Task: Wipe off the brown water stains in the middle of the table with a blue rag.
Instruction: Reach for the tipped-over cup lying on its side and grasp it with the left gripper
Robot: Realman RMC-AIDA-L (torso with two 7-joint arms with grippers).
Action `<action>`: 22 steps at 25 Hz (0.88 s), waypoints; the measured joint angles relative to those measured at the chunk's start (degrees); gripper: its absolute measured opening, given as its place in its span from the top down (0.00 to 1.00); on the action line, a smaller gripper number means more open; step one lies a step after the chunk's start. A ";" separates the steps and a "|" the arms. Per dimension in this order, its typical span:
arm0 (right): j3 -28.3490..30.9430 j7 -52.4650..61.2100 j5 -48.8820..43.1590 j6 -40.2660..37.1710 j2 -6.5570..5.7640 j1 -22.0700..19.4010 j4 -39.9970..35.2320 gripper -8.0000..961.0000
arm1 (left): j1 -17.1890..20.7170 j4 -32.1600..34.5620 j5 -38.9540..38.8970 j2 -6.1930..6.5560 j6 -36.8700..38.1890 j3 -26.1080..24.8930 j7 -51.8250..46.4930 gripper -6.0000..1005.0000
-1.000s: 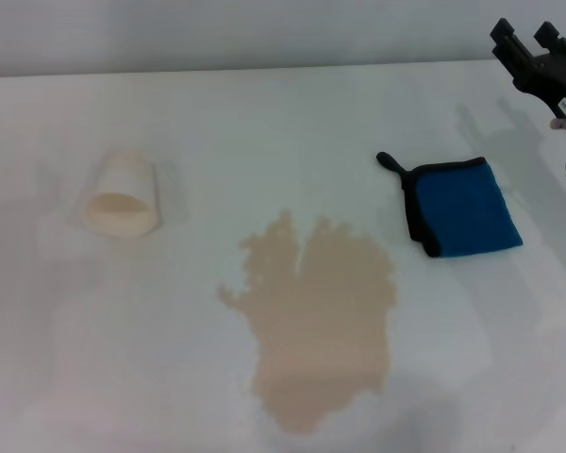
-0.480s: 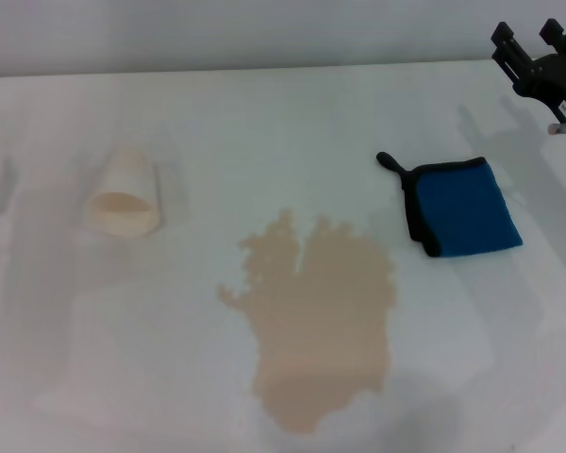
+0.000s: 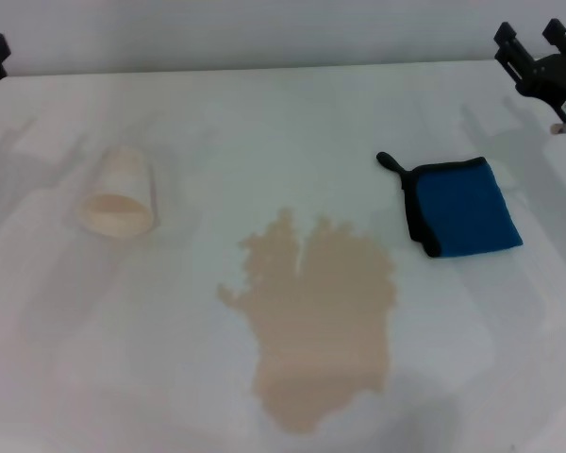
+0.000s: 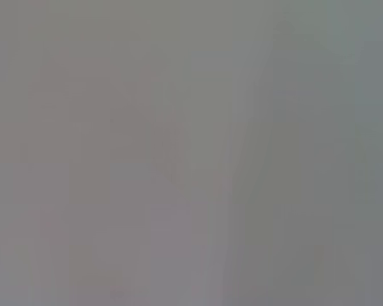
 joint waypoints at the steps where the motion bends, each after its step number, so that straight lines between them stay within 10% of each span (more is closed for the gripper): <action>1: 0.25 -0.01 0.00 -0.05 -0.14 0.00 -0.07 0.22 | -0.05 2.66 3.44 0.57 -0.45 0.18 -3.07 0.12; 16: 6.70 4.32 -0.02 -0.24 -0.65 -2.24 0.02 0.23 | -0.81 31.63 25.24 1.78 -3.81 1.02 -0.58 0.12; 22: 6.77 4.39 0.21 -0.26 0.05 -2.03 -0.46 0.23 | -8.10 30.21 37.26 9.28 -6.33 1.00 -1.65 0.12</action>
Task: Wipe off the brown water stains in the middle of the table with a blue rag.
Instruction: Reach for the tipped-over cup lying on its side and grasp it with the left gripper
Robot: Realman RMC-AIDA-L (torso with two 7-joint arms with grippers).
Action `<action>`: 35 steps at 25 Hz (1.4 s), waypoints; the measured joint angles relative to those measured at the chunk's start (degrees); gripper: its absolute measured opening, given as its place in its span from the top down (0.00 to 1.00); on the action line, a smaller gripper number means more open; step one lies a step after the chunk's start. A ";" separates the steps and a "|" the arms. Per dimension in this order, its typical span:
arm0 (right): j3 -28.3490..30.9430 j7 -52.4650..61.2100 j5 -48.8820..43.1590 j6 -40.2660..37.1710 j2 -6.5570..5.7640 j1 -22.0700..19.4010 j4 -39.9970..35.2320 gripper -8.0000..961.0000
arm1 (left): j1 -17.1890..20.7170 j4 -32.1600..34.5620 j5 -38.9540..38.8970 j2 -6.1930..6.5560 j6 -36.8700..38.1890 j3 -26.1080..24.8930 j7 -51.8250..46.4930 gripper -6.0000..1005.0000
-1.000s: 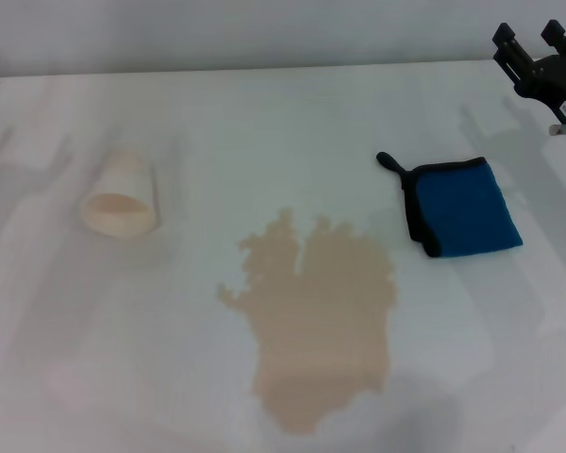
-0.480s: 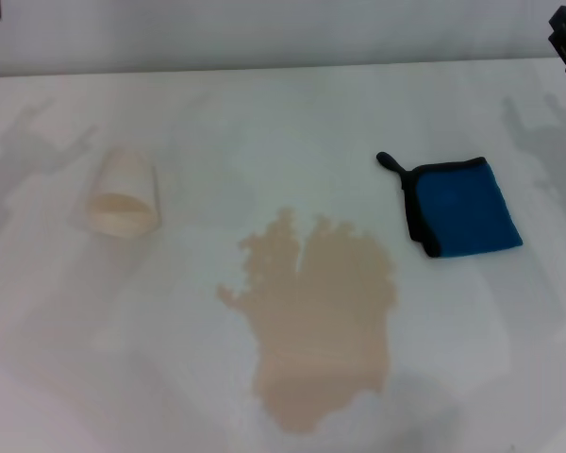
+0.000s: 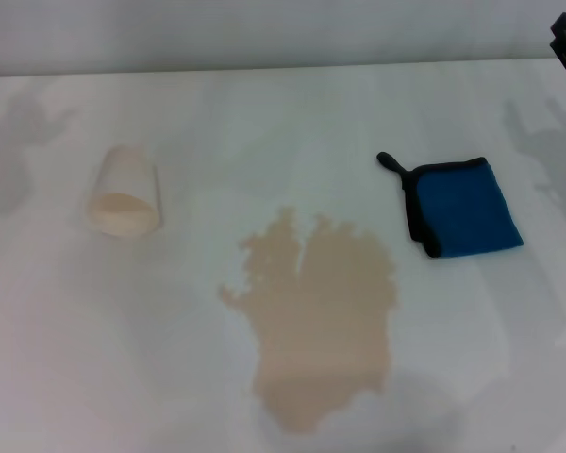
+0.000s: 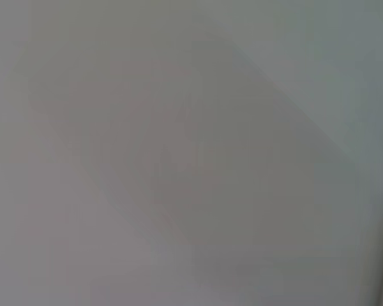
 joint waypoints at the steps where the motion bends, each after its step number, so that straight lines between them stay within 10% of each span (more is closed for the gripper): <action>1: -0.06 0.00 0.58 -0.01 0.10 0.05 -0.08 0.23 | -2.41 -1.52 4.79 1.45 -1.35 0.06 0.03 0.12; 6: -0.68 0.00 3.35 0.30 0.20 0.97 -0.06 0.23 | -11.64 -7.20 21.78 4.35 -3.58 0.41 2.41 0.12; 25: -0.70 -0.15 5.07 2.29 0.14 1.24 0.56 0.23 | -21.51 -21.88 30.10 0.27 -0.67 10.19 19.59 0.12; 35: -0.31 -0.20 5.07 4.78 0.14 2.00 -0.07 0.23 | -21.24 -24.57 29.64 0.83 -3.17 17.41 24.15 0.12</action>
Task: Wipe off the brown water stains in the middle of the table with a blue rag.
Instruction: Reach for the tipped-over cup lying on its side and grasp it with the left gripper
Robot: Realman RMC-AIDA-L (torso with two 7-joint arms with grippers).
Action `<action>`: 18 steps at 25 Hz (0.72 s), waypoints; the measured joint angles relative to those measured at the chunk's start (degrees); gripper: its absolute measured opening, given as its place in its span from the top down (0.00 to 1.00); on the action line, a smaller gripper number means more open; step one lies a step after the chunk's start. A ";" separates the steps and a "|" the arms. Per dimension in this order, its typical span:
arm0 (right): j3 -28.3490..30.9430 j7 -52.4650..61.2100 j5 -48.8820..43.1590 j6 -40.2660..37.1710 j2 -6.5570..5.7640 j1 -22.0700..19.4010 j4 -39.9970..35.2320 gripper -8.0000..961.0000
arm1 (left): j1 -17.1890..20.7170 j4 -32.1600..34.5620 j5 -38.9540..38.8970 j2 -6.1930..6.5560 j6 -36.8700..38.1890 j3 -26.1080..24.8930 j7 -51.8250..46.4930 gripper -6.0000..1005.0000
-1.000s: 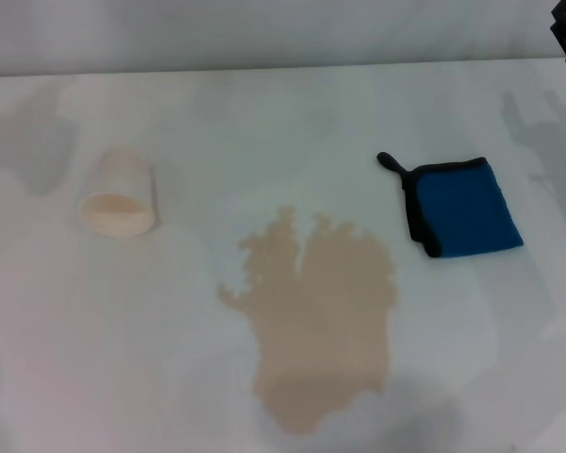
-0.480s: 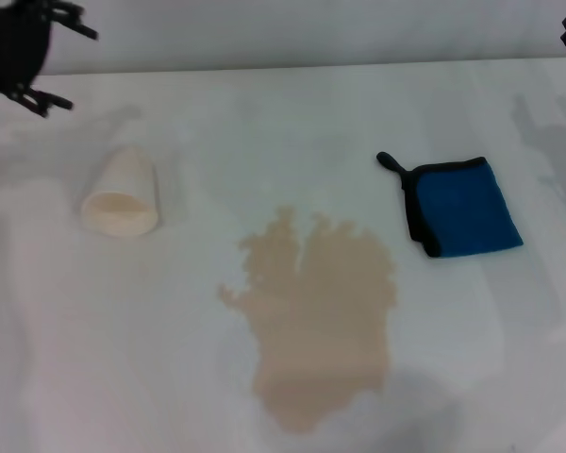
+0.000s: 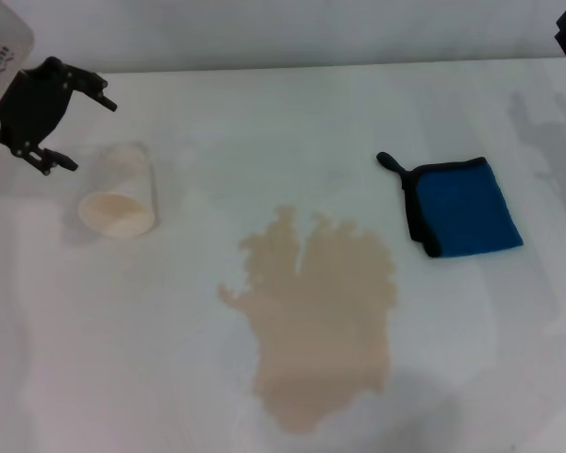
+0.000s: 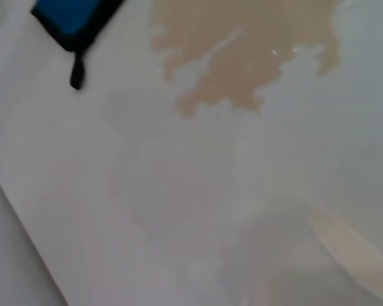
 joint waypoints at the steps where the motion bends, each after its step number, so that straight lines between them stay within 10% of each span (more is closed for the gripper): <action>1: 0.12 -0.07 0.12 0.08 0.00 0.04 0.00 0.23 | -0.16 0.62 0.70 0.00 0.02 0.51 0.02 0.12; 18: -0.07 -0.68 3.42 0.29 0.00 -0.65 0.93 0.23 | -5.61 -10.59 1.06 1.00 8.11 7.30 6.72 0.12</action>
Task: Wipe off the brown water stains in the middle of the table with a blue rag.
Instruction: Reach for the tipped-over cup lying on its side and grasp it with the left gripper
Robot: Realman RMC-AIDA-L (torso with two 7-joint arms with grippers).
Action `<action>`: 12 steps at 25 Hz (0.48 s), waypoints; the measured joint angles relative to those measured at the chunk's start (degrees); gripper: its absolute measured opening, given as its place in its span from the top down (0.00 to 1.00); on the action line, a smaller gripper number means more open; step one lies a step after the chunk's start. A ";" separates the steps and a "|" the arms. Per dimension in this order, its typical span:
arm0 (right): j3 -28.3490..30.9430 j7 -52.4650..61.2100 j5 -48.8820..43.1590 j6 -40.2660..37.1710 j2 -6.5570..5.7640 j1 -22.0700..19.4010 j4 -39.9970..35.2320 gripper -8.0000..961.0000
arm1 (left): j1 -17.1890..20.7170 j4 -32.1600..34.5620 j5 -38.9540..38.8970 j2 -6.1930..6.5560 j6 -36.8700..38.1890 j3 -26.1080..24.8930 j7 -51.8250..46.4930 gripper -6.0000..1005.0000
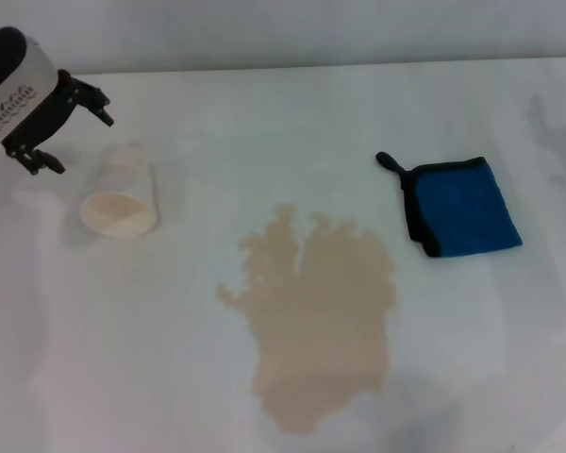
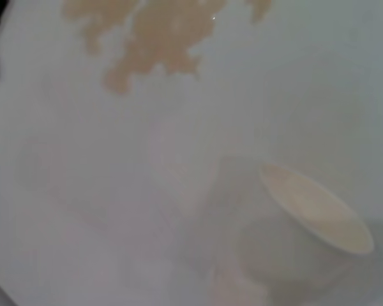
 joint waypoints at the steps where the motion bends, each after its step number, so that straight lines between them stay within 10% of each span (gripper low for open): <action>1: 0.00 -0.01 0.17 0.00 0.00 0.00 0.10 0.23 | -0.21 -0.74 -0.07 0.09 0.20 0.09 0.99 0.12; 12: 0.25 -0.17 0.37 -0.01 0.00 -0.07 1.01 0.23 | -3.56 -7.22 -0.92 0.77 5.25 2.95 6.08 0.13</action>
